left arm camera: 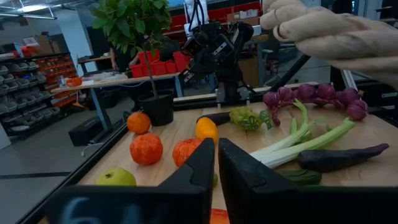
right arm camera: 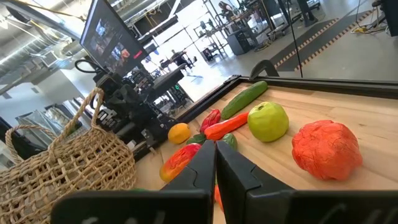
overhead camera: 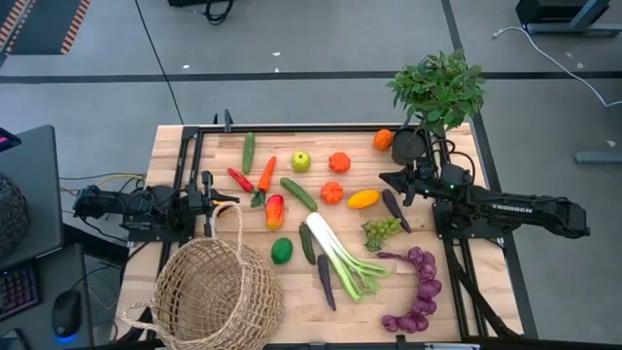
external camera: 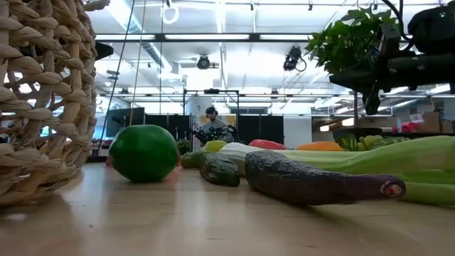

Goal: Build produce basket

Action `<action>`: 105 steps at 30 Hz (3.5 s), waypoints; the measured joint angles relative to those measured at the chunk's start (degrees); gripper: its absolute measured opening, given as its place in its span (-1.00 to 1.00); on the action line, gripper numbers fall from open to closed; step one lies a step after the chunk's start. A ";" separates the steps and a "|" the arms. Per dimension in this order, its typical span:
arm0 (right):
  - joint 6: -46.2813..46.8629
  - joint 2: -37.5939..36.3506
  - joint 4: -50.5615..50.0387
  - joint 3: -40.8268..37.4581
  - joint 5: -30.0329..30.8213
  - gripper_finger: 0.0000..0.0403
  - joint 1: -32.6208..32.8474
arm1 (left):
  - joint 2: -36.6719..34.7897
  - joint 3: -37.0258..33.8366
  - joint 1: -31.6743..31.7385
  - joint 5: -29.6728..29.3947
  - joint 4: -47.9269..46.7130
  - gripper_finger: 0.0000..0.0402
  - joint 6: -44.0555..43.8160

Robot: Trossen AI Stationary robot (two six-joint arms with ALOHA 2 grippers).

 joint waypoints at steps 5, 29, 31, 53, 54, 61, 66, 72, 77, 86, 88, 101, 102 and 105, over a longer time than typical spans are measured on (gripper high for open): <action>0.00 0.00 0.00 0.00 0.02 -0.91 0.00 | -0.01 0.01 0.00 0.00 0.00 -0.86 0.00; 0.01 0.00 0.02 0.01 0.01 -0.91 0.01 | 0.70 0.27 0.39 -1.91 13.09 -0.83 4.25; 0.00 0.00 0.00 0.01 0.00 -0.91 0.02 | 2.08 2.43 0.39 -2.79 13.49 -0.82 3.22; 0.01 0.00 0.02 -0.01 0.02 -0.91 0.02 | 40.26 52.32 0.64 -28.13 2.14 -0.83 6.57; 0.00 0.00 0.02 0.01 0.02 -0.91 0.02 | 41.29 53.79 0.56 -28.05 2.15 -0.84 6.31; 0.01 0.00 0.02 0.00 0.02 -0.91 0.01 | 45.93 61.90 -0.04 -27.19 2.19 -0.84 -7.44; 5.17 0.00 0.89 0.01 0.00 -0.91 0.02 | 47.33 64.70 -0.04 -27.19 2.51 -0.81 -20.95; 9.52 0.00 8.17 0.01 0.85 -0.91 -0.44 | 47.39 64.70 -0.04 -27.18 2.26 -0.84 -32.44; 8.36 0.04 11.37 3.74 -3.17 -0.91 -0.42 | 47.43 64.67 0.39 -27.94 1.74 -0.86 -29.55; -8.19 6.23 1.76 27.64 -4.52 -0.91 -0.40 | 47.74 64.67 4.28 -28.23 -21.59 -0.55 -36.48; -11.68 9.20 -6.83 34.46 -4.52 -0.91 -0.42 | 47.73 64.67 5.91 -27.53 -29.67 -0.42 -41.15; -16.87 32.19 -32.59 65.42 -3.17 -0.91 -0.28 | 49.21 64.65 20.35 -13.00 -66.09 0.20 -64.20; -16.05 33.52 -32.47 66.75 -3.17 -0.91 -0.22 | 49.61 64.65 22.00 -10.88 -67.18 0.22 -64.08; -12.66 36.80 -31.90 70.08 -3.35 -0.91 -0.20 | 51.70 64.65 28.29 -0.98 -72.25 0.25 -63.52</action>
